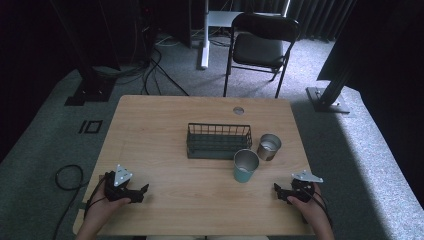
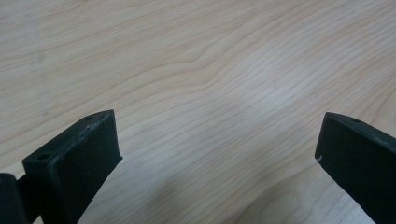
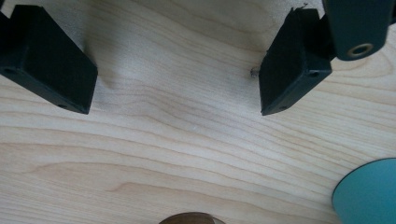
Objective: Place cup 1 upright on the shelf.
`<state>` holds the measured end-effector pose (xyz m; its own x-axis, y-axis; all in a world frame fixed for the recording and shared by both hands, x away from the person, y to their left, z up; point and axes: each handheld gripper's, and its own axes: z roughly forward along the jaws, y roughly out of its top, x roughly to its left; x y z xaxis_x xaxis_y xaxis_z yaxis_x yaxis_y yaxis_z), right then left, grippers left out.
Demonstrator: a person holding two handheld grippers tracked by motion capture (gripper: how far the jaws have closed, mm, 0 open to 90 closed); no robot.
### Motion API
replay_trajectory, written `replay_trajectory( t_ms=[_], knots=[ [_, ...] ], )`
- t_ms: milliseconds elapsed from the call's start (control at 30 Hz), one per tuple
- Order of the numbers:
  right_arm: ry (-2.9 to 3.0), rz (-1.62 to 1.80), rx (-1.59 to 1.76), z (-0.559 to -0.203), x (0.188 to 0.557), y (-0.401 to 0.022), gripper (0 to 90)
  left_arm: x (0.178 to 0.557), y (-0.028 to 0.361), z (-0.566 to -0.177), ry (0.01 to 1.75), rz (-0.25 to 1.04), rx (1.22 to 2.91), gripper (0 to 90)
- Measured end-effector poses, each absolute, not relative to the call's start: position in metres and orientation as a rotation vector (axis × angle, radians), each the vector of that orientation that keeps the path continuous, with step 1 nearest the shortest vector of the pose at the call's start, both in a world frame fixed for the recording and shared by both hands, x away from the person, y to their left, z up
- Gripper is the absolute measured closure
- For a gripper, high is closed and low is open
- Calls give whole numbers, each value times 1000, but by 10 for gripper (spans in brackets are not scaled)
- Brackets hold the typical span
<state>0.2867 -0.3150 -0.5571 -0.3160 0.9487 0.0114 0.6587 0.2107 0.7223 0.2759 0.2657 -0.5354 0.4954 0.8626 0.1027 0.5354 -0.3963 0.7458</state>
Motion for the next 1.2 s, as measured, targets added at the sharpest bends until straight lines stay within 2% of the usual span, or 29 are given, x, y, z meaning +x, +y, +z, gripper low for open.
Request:
replay_trajectory(
  t_ms=[400,1200],
  knots=[
    [2054,887,1488,-557,287,-315,112,282,235,-530,1022,550,2077,5],
    [2054,887,1488,-557,287,-315,112,292,169,-522,809,476,2094,5]
  ],
)
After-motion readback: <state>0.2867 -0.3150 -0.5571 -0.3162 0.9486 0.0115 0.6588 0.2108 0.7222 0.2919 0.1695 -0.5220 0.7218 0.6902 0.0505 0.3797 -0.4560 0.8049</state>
